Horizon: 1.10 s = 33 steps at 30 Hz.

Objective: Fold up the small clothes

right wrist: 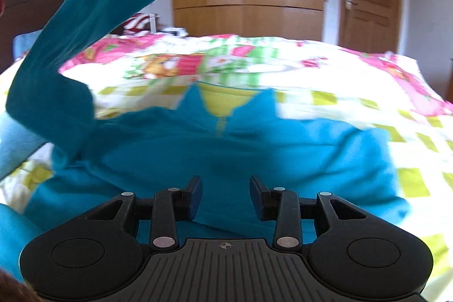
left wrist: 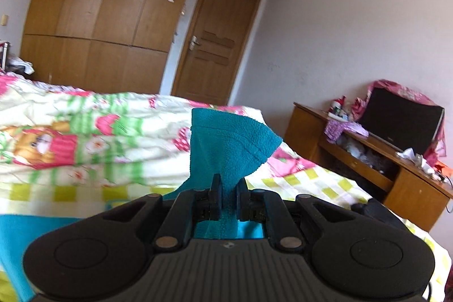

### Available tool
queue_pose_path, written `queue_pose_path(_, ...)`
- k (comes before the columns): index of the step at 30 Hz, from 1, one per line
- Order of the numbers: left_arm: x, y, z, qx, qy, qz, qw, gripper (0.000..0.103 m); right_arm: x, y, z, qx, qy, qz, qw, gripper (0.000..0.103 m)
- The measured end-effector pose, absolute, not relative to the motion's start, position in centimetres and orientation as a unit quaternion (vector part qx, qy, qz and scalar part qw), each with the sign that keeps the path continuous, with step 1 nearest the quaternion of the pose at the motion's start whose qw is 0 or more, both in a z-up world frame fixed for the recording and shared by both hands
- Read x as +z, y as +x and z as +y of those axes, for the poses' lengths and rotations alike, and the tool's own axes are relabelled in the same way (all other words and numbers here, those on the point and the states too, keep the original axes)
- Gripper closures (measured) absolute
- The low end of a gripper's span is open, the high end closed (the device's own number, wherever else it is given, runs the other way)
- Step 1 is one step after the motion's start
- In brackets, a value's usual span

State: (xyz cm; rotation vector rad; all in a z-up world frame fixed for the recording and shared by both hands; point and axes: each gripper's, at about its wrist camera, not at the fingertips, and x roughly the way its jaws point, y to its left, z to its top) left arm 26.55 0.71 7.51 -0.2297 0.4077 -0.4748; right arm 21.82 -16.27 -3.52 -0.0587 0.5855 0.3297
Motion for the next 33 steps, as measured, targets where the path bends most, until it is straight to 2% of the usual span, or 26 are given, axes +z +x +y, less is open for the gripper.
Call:
queue_pose_path(5, 0.3, 30.0, -9.4, -0.273, -0.050, 0.292, 0.915, 0.079, -4.8, 21.6, -25.6, 0.049, 0.004, 0.292, 0.955, 0.067)
queue_pose_path(8, -2.4, 30.5, -12.0, -0.269, -0.024, 0.339, 0.901, 0.079, -5.8, 21.4, -28.7, 0.033, -0.010, 0.289, 0.957, 0.067)
queue_pose_path(17, -1.4, 28.7, -12.6, -0.325, -0.012, 0.366, 0.872, 0.063, -8.1, 23.0, -29.2, 0.110, -0.036, 0.269, 0.956, 0.067)
queue_pose_path(19, -1.5, 29.0, -13.2, -0.317, -0.001, 0.370, 0.873, 0.063, -8.5, 23.7, -28.9, 0.118, -0.039, 0.277, 0.953, 0.068)
queue_pose_path(20, -1.5, 29.1, -13.3, -0.313, 0.001, 0.369, 0.875, 0.063, -8.7, 23.9, -28.9, 0.119, -0.036, 0.281, 0.952, 0.075)
queue_pose_path(21, -1.6, 29.3, -13.3, -0.312, -0.002, 0.369, 0.876, 0.063, -8.7, 24.0, -29.0, 0.120, -0.028, 0.284, 0.951, 0.093)
queue_pose_path(23, -1.8, 29.6, -13.3, -0.308, -0.013, 0.369, 0.877, 0.063, -8.2, 23.8, -29.4, 0.112, -0.010, 0.286, 0.952, 0.099)
queue_pose_path(26, -2.8, 30.5, -13.8, -0.308, -0.026, 0.379, 0.872, 0.062, -7.2, 22.3, -30.0, 0.112, 0.001, 0.275, 0.955, 0.099)
queue_pose_path(29, -5.9, 31.2, -15.7, -0.294, 0.009, 0.425, 0.856, 0.061, -6.8, 20.6, -30.0, 0.111, -0.008, 0.269, 0.957, 0.099)
queue_pose_path(33, -6.8, 30.4, -16.0, -0.287, 0.016, 0.409, 0.866, 0.060, -8.0, 20.2, -29.4, 0.102, -0.041, 0.300, 0.948, 0.099)
